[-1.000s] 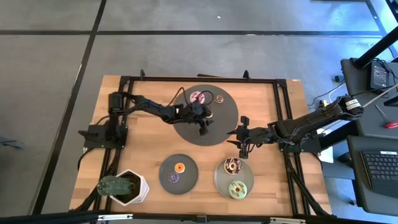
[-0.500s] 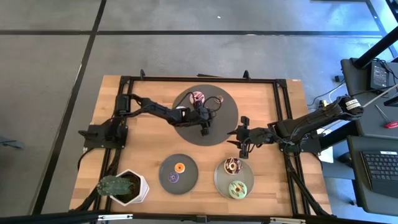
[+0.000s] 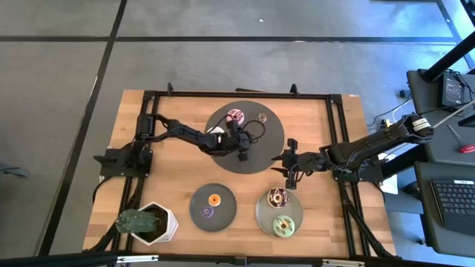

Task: Pick & Place donuts
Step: Put small black donut on the black plate

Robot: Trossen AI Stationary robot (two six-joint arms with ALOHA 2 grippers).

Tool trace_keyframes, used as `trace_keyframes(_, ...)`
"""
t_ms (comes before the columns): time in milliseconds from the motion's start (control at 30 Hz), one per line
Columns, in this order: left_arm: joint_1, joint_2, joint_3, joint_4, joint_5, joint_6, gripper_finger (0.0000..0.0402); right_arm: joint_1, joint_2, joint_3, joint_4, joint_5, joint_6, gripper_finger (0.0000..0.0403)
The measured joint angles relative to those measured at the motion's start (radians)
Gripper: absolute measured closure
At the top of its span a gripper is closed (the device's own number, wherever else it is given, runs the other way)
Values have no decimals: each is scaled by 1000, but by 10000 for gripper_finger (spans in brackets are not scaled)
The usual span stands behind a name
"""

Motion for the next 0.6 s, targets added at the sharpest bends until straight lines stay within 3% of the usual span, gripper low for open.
trace_keyframes(167, 31, 0, 0, -41, 82, -79, 238, 0, 0, 0, 0, 0, 0, 245)
trace_keyframes(333, 42, 0, 0, -40, 86, -77, 248, 0, 0, 0, 0, 0, 0, 245)
trace_keyframes(600, 53, 0, 0, -50, 150, -80, 306, 0, 0, 0, 0, 0, 0, 245)
